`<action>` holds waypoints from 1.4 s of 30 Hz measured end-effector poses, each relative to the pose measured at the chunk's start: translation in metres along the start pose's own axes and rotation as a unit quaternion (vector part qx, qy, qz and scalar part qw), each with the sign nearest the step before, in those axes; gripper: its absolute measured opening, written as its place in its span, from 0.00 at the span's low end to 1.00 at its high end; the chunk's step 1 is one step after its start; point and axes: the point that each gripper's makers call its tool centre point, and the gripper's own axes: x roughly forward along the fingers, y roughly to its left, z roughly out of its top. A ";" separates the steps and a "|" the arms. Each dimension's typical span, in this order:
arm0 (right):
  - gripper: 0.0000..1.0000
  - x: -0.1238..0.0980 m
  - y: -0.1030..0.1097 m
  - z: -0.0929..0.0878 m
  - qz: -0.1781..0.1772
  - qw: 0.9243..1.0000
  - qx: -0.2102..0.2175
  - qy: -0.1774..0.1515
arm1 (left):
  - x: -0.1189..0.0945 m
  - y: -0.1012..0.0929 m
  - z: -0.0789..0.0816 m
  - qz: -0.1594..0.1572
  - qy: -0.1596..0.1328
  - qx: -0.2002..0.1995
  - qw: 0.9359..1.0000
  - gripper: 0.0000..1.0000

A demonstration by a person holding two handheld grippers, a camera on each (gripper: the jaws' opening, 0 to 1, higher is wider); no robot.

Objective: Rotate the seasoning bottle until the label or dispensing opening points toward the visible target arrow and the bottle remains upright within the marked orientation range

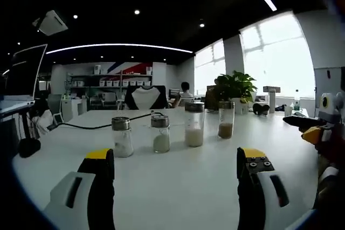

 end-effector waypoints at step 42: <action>0.99 0.002 0.017 -0.002 0.061 0.998 -0.035 0.005 | 0.105 0.117 0.000 0.137 -0.039 0.041 0.989 0.51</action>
